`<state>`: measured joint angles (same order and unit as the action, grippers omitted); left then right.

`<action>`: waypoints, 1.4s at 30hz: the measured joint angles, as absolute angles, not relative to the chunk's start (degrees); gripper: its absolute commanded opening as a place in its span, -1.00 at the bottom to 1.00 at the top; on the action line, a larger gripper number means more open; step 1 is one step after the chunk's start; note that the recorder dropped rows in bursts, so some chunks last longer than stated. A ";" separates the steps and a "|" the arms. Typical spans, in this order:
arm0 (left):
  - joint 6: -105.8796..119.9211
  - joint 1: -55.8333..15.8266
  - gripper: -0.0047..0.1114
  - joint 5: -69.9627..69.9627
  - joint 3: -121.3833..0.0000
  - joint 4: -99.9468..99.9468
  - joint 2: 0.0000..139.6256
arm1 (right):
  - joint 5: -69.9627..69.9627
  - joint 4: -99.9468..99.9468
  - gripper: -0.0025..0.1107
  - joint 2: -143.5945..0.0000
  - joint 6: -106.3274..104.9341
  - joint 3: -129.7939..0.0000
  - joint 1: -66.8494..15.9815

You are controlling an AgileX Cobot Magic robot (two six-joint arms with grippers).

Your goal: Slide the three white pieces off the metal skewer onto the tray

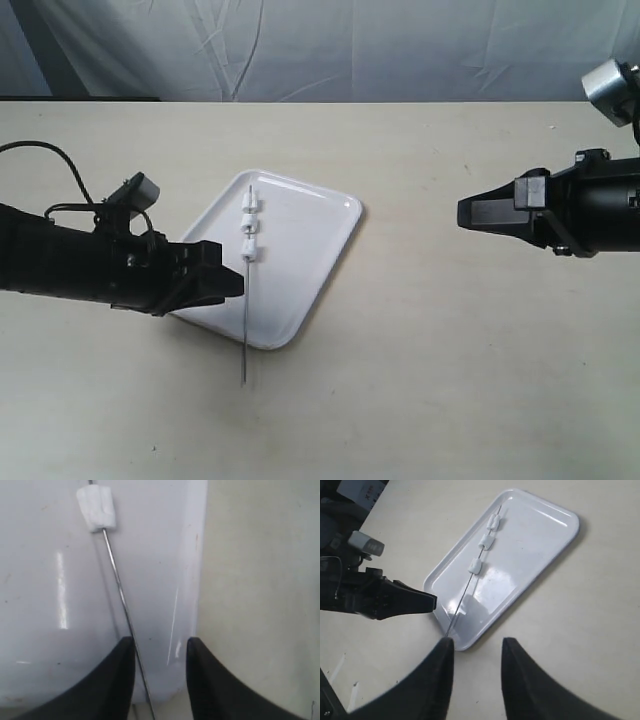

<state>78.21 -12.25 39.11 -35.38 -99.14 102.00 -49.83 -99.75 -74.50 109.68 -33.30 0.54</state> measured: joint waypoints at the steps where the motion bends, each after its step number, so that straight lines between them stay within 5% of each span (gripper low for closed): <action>1: 78.21 -12.25 -0.33 39.11 -35.47 -99.14 102.79 | -49.83 -99.75 -0.34 -74.50 109.68 -33.30 0.54; 18: 75.96 -12.25 -0.24 39.33 -40.52 -99.40 109.33 | -49.83 -99.97 -0.30 -74.50 109.43 -33.30 0.54; 25: 67.70 -15.28 -0.83 34.87 -43.33 -94.41 109.33 | -49.83 -99.56 -0.30 -74.50 109.10 -33.30 0.54; 29: 62.42 -19.18 -0.92 32.61 -45.96 -90.15 109.33 | -49.83 -99.56 -0.30 -74.50 108.95 -33.30 0.54; 42: 5.01 -23.01 -0.92 28.69 -54.24 -25.42 101.33 | -49.83 -98.25 -0.31 -74.59 108.95 -33.30 0.54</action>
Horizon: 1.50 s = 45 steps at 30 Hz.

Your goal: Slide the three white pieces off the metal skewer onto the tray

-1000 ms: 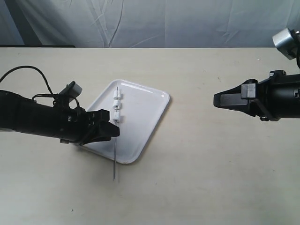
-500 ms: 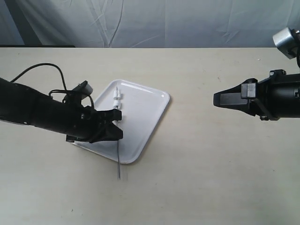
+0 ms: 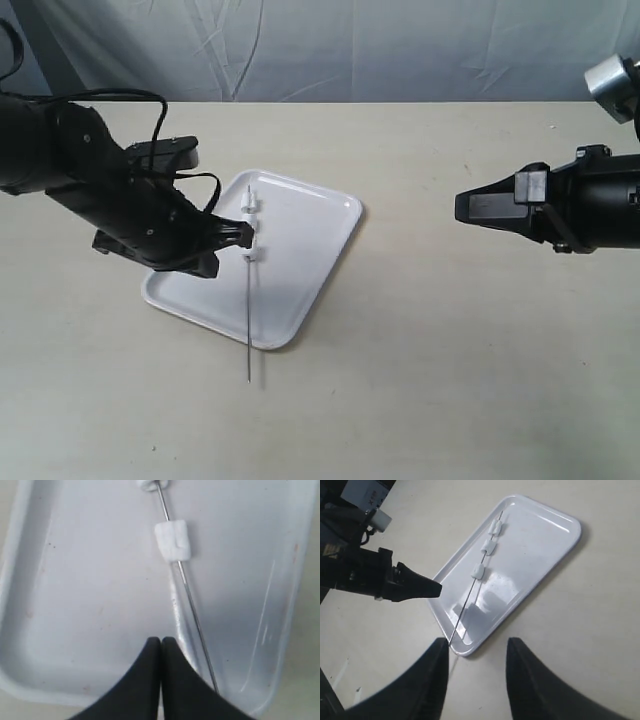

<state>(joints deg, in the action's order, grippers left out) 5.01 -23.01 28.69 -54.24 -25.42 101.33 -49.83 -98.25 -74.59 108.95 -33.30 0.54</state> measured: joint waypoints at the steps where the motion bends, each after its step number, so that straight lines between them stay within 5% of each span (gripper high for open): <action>1: 2.41 -23.59 -0.92 29.47 -54.86 -22.85 101.07 | -49.83 -98.14 -0.31 -74.59 108.95 -33.30 0.54; 34: -13.34 -31.24 -0.35 38.02 -64.80 -12.67 109.67 | -52.31 -97.80 -0.31 -74.59 108.85 -33.30 0.54; 45: -18.22 -31.24 -0.42 35.81 -64.93 -14.78 112.92 | -52.31 -97.80 -0.31 -74.59 108.85 -33.30 0.54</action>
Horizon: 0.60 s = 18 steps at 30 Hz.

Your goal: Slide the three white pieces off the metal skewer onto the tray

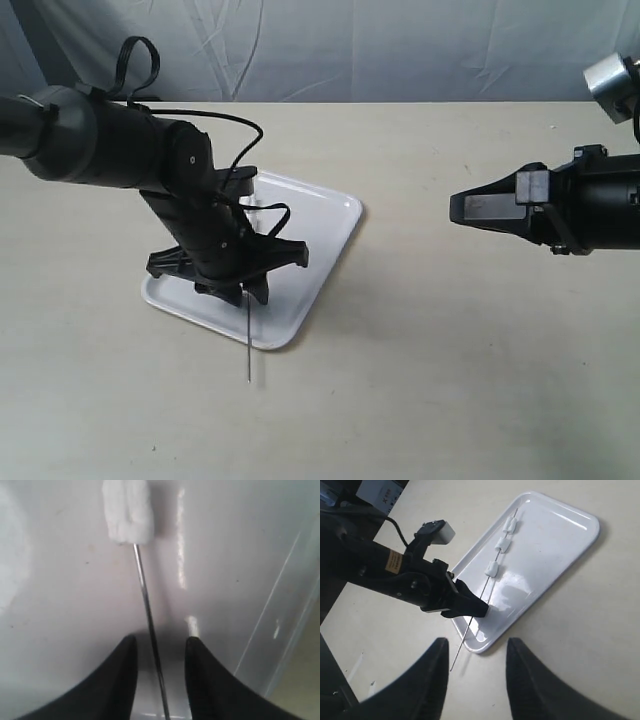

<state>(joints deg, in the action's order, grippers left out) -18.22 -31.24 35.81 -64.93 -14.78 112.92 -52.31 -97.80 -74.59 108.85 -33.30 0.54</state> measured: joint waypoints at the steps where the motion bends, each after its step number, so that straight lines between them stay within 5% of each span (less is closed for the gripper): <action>1: -18.34 -31.24 -0.49 35.81 -65.11 -14.93 113.30 | -52.31 -97.80 -0.31 -74.59 108.85 -33.30 0.54; 5: -18.64 -31.24 -0.93 35.66 -65.70 -15.20 114.14 | -52.31 -97.69 -0.31 -74.59 108.85 -33.30 0.54; 18: -12.55 -31.24 -0.92 36.65 -66.29 -15.10 114.10 | -52.31 -97.37 -0.31 -74.59 108.85 -33.30 0.54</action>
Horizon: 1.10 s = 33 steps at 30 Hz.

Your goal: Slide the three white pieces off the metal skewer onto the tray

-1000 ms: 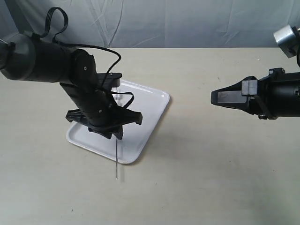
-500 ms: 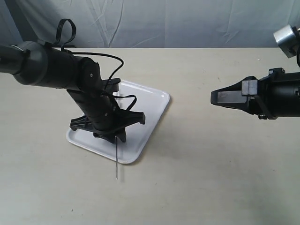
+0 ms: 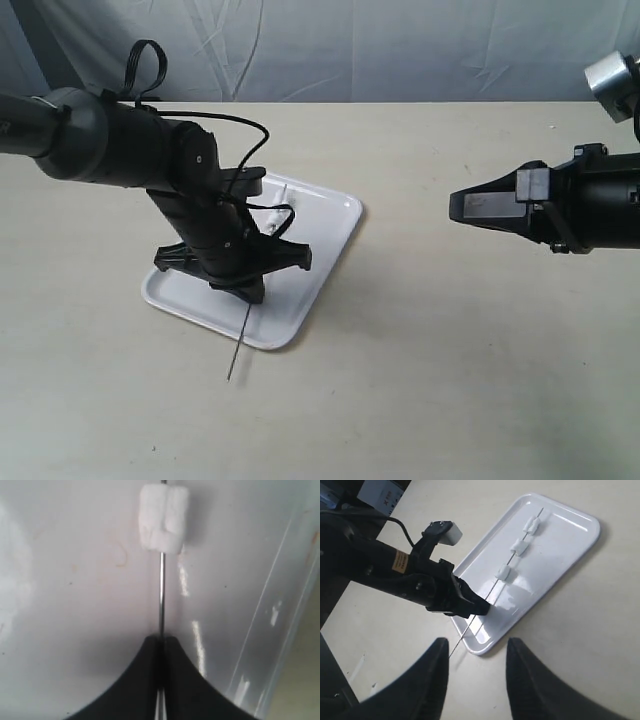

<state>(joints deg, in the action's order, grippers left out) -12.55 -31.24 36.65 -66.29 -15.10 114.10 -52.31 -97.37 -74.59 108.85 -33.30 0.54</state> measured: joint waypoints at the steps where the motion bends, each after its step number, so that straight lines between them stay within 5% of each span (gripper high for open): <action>1: -11.54 -31.24 -0.92 37.30 -66.53 -14.83 113.82 | -52.31 -97.37 -0.31 -74.59 108.85 -33.30 0.54; 19: 21.05 -17.02 -0.92 61.64 -63.05 -41.33 85.18 | -52.31 -97.37 -0.31 -74.59 108.82 -33.30 0.54; 33: 38.49 -10.37 -0.92 54.76 -42.66 -63.28 81.03 | -59.98 -86.17 -0.31 -85.37 107.82 -33.30 0.54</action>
<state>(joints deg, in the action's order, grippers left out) 38.49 -10.37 54.76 -42.66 -63.28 81.03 -59.98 -86.17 -85.37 107.82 -33.30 0.54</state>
